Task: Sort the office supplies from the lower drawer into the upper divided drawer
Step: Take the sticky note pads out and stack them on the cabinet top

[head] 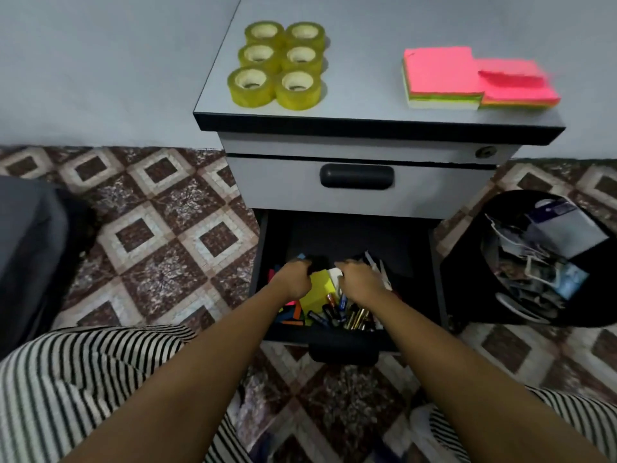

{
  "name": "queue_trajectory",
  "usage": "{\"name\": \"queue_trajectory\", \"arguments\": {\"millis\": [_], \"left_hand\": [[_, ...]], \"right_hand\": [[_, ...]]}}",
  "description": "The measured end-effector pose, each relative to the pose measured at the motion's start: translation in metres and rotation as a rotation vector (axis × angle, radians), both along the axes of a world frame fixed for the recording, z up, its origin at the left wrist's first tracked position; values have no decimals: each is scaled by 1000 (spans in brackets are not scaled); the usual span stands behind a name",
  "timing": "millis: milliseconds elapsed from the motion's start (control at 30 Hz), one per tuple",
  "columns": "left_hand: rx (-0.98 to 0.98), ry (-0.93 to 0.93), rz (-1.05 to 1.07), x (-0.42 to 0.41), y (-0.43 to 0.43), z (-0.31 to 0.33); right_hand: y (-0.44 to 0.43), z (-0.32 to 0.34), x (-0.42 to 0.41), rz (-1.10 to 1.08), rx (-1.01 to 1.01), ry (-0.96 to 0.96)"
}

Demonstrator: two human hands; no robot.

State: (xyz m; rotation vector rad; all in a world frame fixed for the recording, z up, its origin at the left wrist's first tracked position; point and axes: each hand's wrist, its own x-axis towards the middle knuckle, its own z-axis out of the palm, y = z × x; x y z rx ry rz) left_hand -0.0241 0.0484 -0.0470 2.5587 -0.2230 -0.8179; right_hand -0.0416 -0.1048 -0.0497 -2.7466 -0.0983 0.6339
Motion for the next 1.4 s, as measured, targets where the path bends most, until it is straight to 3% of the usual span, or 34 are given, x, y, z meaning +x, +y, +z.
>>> {"name": "queue_trajectory", "arguments": {"millis": [200, 500, 733, 900, 1300, 1400], "left_hand": [[7, 82, -60, 3, 3, -15], [43, 58, -22, 6, -4, -15], [20, 26, -93, 15, 3, -2], [-20, 11, -58, 20, 14, 14], [-73, 37, -57, 23, 20, 63], [-99, 18, -35, 21, 19, 75]], "right_hand": [[6, -22, 16, 158, -106, 151], [6, -30, 28, 100, -130, 88], [-7, -26, 29, 12, 75, 129], [-20, -9, 29, -74, 269, 48], [-39, 22, 12, -304, 528, -22], [-44, 32, 0, -356, 566, -113]]}}
